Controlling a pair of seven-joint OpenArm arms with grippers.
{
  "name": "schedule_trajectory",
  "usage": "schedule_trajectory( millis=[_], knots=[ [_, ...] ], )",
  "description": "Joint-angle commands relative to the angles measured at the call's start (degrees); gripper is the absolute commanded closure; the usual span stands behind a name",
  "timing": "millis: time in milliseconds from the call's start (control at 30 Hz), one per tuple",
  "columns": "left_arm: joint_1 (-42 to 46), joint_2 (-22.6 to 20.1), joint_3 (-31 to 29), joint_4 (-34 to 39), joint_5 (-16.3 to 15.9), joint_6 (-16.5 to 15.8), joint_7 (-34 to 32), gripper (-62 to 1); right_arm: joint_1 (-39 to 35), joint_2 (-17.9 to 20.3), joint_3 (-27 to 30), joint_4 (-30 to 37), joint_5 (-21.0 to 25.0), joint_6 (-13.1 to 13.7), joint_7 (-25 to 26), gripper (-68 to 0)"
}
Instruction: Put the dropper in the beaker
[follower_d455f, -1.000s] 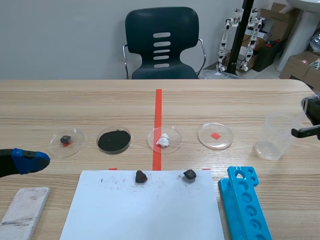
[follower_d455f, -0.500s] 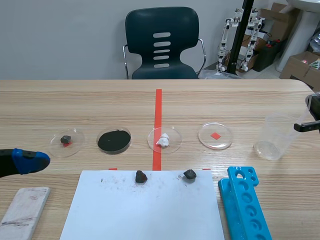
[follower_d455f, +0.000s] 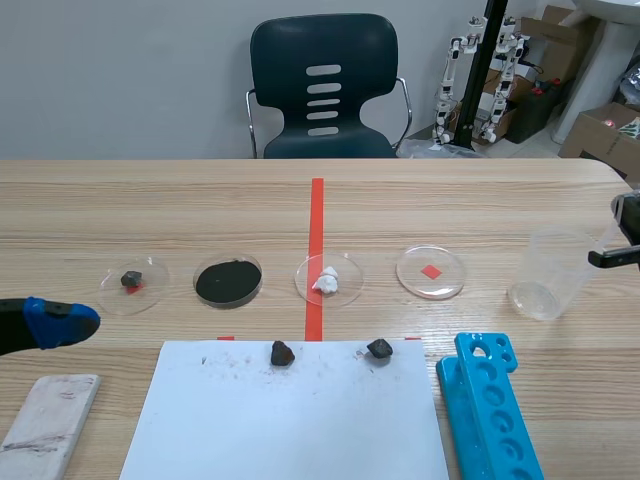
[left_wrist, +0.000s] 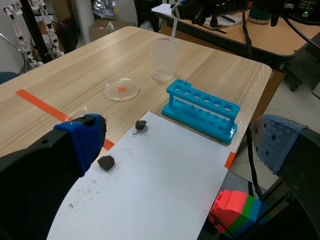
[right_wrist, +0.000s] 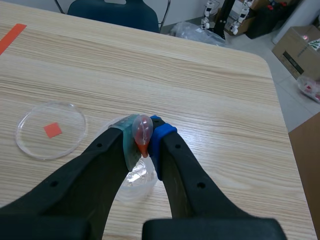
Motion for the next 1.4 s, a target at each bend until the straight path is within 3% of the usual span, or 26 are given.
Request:
schedule_trajectory(
  millis=[0, 100, 233, 367, 533, 1367],
  knots=[
    [0.11, 0.00, 0.44, 0.28, -0.63, -0.07, -0.96, -61.5, 0.72, 0.96, 0.04, 0.63, 0.17, -0.15, 0.90, -1.1],
    [0.11, 0.00, 0.44, 0.28, -0.63, -0.07, -0.96, -61.5, 0.70, 0.96, 0.04, 0.63, 0.17, -0.15, 0.90, -2.5],
    [0.11, 0.00, 0.44, 0.28, -0.63, -0.07, -0.96, -61.5, 0.70, 0.96, 0.04, 0.63, 0.17, -0.15, 0.90, -12.6],
    [0.11, 0.00, 0.44, 0.28, -0.63, -0.07, -0.96, -61.5, 0.70, 0.96, 0.04, 0.63, 0.20, -0.15, 0.90, -26.2],
    [0.11, 0.00, 0.44, 0.28, -0.63, -0.07, -0.96, -61.5, 0.70, 0.94, 0.04, 0.63, 0.24, -0.15, 0.92, -49.3],
    [0.11, 0.00, 0.44, 0.28, -0.63, -0.07, -0.96, -61.5, 0.57, 0.94, 0.04, 0.63, 0.24, -0.15, 0.90, -50.4]
  ],
)
